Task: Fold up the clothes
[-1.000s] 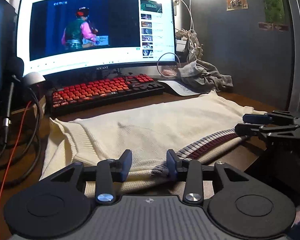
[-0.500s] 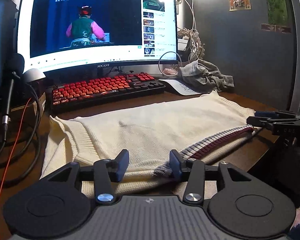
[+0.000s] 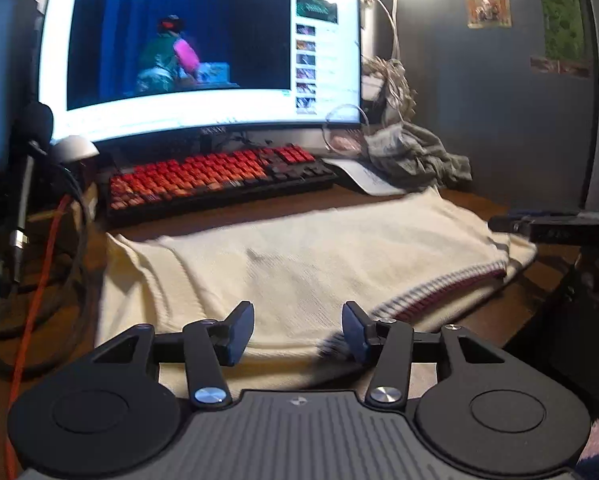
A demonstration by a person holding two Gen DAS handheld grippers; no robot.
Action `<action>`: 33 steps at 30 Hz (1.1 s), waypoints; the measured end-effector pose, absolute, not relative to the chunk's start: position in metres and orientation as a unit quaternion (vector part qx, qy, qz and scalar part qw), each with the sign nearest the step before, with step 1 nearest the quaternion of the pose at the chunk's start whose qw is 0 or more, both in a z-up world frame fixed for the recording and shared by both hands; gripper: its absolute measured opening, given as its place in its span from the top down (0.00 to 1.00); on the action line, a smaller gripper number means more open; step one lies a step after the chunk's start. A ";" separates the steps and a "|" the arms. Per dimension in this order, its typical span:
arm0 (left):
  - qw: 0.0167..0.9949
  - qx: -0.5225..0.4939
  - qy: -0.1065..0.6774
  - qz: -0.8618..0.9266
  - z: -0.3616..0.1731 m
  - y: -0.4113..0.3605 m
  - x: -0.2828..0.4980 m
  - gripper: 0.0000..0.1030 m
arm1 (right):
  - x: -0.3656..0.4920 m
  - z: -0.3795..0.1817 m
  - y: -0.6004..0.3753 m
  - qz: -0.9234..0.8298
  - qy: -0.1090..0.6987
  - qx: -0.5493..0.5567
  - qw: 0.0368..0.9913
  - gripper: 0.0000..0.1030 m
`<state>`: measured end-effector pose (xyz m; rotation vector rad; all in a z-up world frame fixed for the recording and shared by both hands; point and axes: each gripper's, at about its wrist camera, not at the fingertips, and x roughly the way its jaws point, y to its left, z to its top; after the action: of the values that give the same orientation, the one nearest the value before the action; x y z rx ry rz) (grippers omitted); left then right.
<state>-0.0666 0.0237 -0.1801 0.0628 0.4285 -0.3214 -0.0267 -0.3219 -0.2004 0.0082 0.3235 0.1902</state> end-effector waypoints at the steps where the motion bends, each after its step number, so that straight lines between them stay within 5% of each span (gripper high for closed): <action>1: 0.966 0.031 0.207 -0.152 -0.177 0.027 -0.067 0.52 | -0.020 -0.200 -0.325 0.089 0.173 0.012 0.981 0.45; 5: 0.969 0.030 0.216 -0.120 -0.172 0.042 -0.063 0.48 | 0.000 -0.201 -0.334 0.094 0.216 0.052 0.970 0.48; 14: 0.961 0.013 0.257 -0.096 -0.188 0.051 -0.047 0.45 | 0.001 -0.200 -0.313 0.090 0.219 -0.031 0.971 0.84; 27: 0.955 0.026 0.259 -0.145 -0.190 0.021 -0.020 0.42 | 0.012 -0.196 -0.348 0.051 0.221 -0.015 0.974 0.83; 33: 0.954 0.010 0.262 -0.146 -0.187 0.037 -0.036 0.42 | 0.007 -0.195 -0.367 0.028 0.223 0.014 0.974 0.76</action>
<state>-0.0357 0.0368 -0.1869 0.0194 0.5322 -0.2959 0.0070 -0.3672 -0.1949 0.0274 0.4493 0.0566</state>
